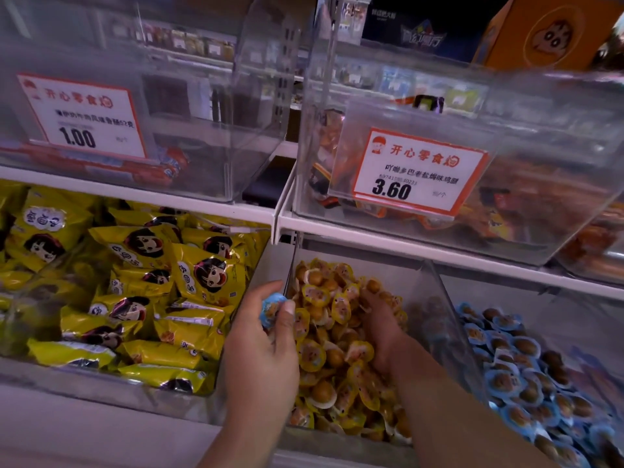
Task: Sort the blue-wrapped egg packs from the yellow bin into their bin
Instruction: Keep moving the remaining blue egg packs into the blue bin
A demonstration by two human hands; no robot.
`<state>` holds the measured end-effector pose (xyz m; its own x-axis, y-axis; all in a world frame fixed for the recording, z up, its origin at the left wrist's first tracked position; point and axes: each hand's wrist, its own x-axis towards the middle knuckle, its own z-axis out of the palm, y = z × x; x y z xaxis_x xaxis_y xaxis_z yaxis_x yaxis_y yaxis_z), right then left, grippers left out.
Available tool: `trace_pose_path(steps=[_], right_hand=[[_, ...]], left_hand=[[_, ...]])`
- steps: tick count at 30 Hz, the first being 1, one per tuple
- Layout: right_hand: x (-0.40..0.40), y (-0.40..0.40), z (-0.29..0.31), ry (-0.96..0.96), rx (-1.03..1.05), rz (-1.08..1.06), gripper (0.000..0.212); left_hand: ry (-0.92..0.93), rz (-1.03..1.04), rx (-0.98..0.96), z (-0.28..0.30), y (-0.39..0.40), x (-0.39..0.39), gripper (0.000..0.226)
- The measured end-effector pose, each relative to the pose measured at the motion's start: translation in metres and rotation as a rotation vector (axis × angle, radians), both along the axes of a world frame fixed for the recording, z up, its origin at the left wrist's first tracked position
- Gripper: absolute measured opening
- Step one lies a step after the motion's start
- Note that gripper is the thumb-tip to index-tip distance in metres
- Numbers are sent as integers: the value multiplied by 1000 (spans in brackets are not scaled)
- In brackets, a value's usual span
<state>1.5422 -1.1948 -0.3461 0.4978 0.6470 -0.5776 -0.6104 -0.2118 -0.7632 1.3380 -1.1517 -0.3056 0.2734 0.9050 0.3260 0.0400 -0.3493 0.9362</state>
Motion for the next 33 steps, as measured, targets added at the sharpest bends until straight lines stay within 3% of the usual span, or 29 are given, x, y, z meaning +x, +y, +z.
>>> trace_pose_path(steps=[10,15,17,20,22,25,26,29,31,33], right_hand=[[-1,7,14,203,425,267,70],[0,1,37,141,279,326,75],[4,-9,46,47,171,359,78],[4,-24,64,-169,16,505,64],[0,-29,76,-504,-148,587,47],[-3,-36,89,-1192,-507,778,25],[-6,-38,93,-1296,-566,797,21],[-21,-45,89,-1449,-578,727,42],[-38,-50,76,-1362,-423,782,67],[-51,-55,57,-1315,-385,941,78]], left_hand=[[-5,-8,-38,-1,5,2,15],[-24,-45,-51,2,7,-2,15],[-34,-60,-42,2,8,-3,16],[-35,-74,-20,2,9,-5,18],[-39,-65,-9,1,10,-6,18],[-47,-64,-19,1,10,-5,18],[-48,-62,-17,1,10,-5,19],[-50,-58,-14,1,10,-4,19],[-51,-63,-16,1,10,-4,19],[-51,-67,-16,1,11,-4,19]])
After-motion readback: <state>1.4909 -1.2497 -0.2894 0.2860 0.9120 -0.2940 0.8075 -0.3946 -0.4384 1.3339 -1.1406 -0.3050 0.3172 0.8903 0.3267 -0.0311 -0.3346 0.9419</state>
